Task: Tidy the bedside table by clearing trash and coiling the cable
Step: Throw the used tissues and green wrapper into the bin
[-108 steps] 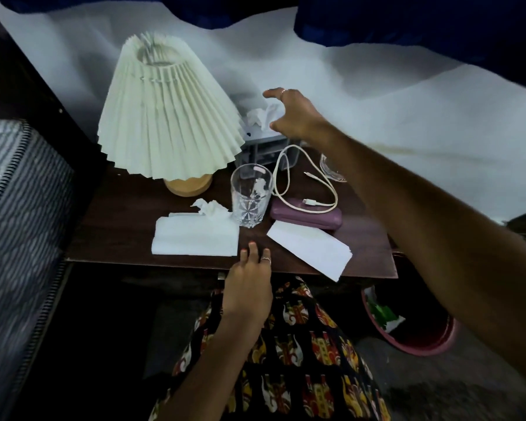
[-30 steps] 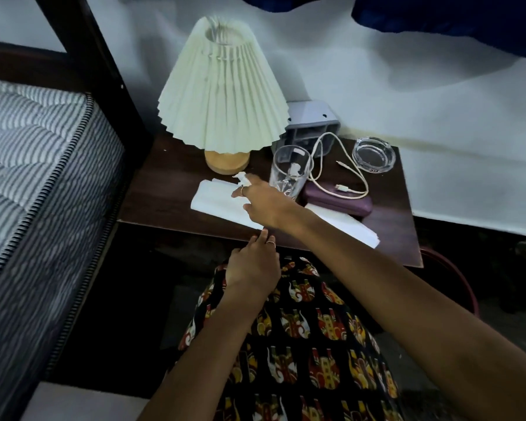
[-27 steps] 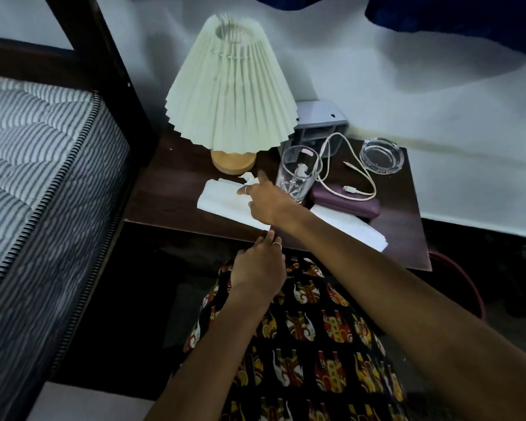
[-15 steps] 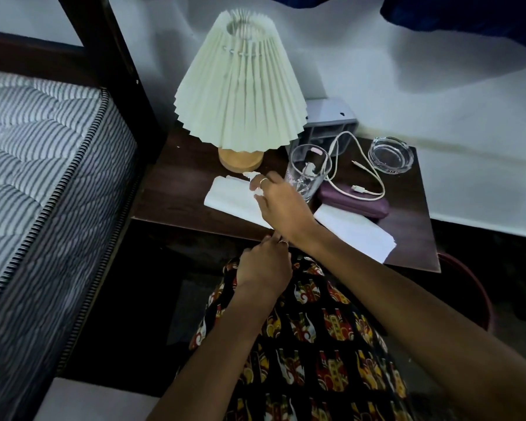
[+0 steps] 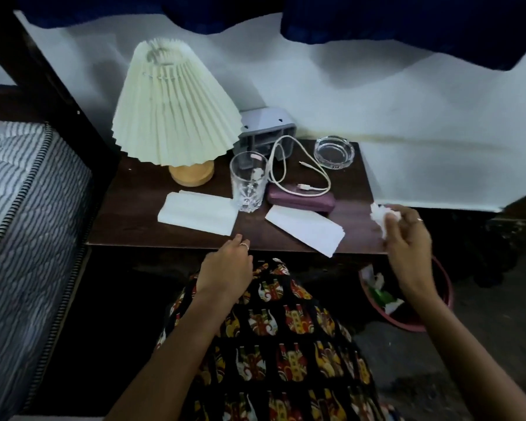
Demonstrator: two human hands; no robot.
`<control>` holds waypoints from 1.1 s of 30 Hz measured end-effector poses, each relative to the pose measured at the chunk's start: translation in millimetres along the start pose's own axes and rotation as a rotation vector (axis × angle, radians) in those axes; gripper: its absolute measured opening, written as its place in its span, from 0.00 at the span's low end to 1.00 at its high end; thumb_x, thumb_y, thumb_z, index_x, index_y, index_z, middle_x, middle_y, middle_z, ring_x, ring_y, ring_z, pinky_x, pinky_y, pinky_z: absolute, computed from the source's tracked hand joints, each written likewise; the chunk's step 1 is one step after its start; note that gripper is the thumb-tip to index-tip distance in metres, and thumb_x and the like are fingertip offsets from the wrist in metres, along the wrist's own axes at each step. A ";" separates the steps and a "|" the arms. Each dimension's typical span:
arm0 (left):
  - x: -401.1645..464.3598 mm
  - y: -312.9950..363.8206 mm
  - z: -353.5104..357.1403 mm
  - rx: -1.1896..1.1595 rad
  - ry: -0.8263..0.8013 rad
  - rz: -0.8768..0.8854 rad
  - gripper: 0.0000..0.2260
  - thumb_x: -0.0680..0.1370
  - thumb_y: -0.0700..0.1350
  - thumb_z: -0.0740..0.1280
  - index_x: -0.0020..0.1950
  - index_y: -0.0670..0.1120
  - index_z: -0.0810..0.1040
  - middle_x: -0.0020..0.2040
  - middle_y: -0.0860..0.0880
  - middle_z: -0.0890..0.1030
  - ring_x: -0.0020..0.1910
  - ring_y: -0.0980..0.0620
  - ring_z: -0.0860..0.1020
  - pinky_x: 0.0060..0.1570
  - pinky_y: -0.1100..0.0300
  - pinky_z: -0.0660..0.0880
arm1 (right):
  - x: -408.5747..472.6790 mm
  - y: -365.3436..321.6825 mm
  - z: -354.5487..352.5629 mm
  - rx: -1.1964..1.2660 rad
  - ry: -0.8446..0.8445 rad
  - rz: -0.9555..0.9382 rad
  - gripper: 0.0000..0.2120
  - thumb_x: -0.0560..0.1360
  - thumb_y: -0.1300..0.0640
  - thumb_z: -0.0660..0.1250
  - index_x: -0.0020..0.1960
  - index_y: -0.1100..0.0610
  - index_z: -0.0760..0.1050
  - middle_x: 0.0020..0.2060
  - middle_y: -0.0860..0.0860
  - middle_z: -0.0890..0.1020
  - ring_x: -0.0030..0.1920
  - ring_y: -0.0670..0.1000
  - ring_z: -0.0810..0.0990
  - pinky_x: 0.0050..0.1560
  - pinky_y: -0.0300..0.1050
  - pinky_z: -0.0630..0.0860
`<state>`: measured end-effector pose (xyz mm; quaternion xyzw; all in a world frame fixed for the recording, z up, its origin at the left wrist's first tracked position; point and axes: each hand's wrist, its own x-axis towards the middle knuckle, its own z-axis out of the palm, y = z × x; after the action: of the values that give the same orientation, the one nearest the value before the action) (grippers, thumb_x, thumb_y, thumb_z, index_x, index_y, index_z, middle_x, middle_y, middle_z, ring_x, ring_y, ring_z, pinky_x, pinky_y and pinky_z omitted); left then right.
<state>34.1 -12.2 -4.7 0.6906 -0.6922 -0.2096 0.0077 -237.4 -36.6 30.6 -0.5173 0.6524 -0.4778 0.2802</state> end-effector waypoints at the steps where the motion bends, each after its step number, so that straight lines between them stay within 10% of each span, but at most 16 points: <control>1: -0.4 0.1 0.0 0.002 0.000 -0.005 0.20 0.81 0.49 0.55 0.73 0.47 0.64 0.76 0.50 0.62 0.72 0.51 0.66 0.63 0.52 0.69 | 4.2 15.3 -13.2 -0.013 0.068 0.079 0.07 0.80 0.56 0.58 0.53 0.52 0.74 0.43 0.57 0.81 0.35 0.45 0.76 0.35 0.36 0.73; 6: 5.7 0.8 4.9 -0.003 -0.002 -0.042 0.20 0.81 0.50 0.57 0.72 0.49 0.66 0.76 0.53 0.62 0.69 0.49 0.70 0.61 0.52 0.72 | 22.8 89.3 -58.2 0.134 0.247 0.593 0.08 0.78 0.61 0.57 0.48 0.55 0.75 0.51 0.61 0.80 0.36 0.49 0.78 0.31 0.36 0.78; 10: 10.8 6.9 8.8 0.000 -0.013 -0.047 0.20 0.80 0.50 0.57 0.73 0.50 0.66 0.76 0.53 0.62 0.70 0.49 0.69 0.61 0.51 0.71 | 26.6 125.0 -71.9 0.254 0.297 0.840 0.13 0.78 0.63 0.58 0.59 0.62 0.75 0.54 0.56 0.77 0.48 0.53 0.77 0.57 0.52 0.78; 16: 17.6 16.1 10.1 0.034 -0.021 -0.055 0.21 0.80 0.50 0.57 0.73 0.51 0.65 0.76 0.53 0.61 0.71 0.48 0.67 0.60 0.50 0.71 | 34.4 139.6 -83.8 0.304 0.368 0.978 0.18 0.80 0.60 0.57 0.68 0.61 0.67 0.68 0.61 0.69 0.66 0.63 0.70 0.62 0.54 0.73; 24: 19.9 26.5 12.1 0.042 -0.021 -0.095 0.22 0.80 0.51 0.57 0.74 0.51 0.63 0.77 0.52 0.60 0.71 0.48 0.67 0.59 0.50 0.72 | 44.0 114.7 -82.3 0.240 0.287 0.789 0.15 0.80 0.61 0.57 0.64 0.65 0.71 0.64 0.62 0.74 0.64 0.59 0.74 0.60 0.48 0.74; 33: 18.3 24.0 9.5 -0.036 0.007 -0.120 0.22 0.80 0.51 0.57 0.74 0.50 0.64 0.77 0.52 0.60 0.71 0.50 0.67 0.61 0.52 0.71 | 69.7 4.9 9.9 0.037 -0.197 0.098 0.05 0.76 0.61 0.64 0.46 0.55 0.78 0.40 0.49 0.80 0.43 0.46 0.78 0.47 0.42 0.75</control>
<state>7.5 -28.1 -11.2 0.7313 -0.6456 -0.2196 0.0098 -252.4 -105.5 31.2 -0.5241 0.6373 -0.4224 0.3753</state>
